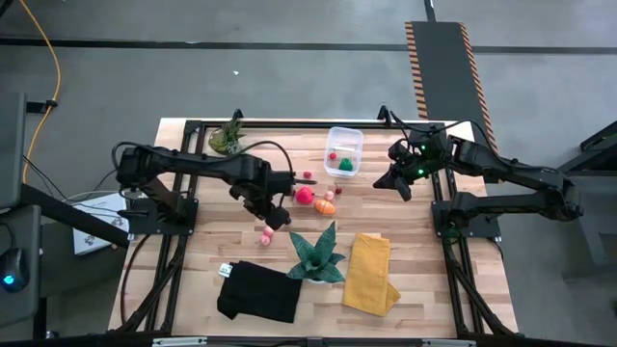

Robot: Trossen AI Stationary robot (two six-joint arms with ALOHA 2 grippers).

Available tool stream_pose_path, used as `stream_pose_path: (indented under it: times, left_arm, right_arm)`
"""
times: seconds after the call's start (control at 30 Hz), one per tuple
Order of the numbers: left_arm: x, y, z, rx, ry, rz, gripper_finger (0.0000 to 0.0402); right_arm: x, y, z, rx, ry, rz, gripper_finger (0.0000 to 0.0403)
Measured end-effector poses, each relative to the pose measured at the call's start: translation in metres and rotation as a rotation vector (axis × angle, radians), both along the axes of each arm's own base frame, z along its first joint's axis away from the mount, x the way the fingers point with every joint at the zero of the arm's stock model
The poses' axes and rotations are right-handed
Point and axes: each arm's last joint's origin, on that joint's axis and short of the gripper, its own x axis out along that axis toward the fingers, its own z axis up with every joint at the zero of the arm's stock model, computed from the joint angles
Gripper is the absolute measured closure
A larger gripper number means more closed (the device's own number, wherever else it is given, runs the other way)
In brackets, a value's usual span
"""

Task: Pick and placing Produce into tupperware
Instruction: Put the top left apricot into the transparent container

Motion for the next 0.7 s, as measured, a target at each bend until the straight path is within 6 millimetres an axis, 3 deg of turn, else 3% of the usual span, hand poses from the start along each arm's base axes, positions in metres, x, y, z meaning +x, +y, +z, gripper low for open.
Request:
stream_pose_path:
  times: [0.13,0.47,0.7]
  left_arm:
    - [0.001,0.0,0.0,-0.005,-0.011,-0.022,0.0361]
    - [0.002,-0.002,-0.001,0.077,-0.017,-0.047,0.0274]
    - [0.006,-0.013,-0.004,0.118,-0.001,-0.047,0.0271]
  right_arm:
    - [0.0,0.0,0.0,-0.014,-0.004,0.009,0.0402]
    - [0.0,0.0,0.0,-0.018,-0.004,0.011,0.0402]
    - [0.0,0.0,0.0,-0.02,-0.002,0.013,0.0402]
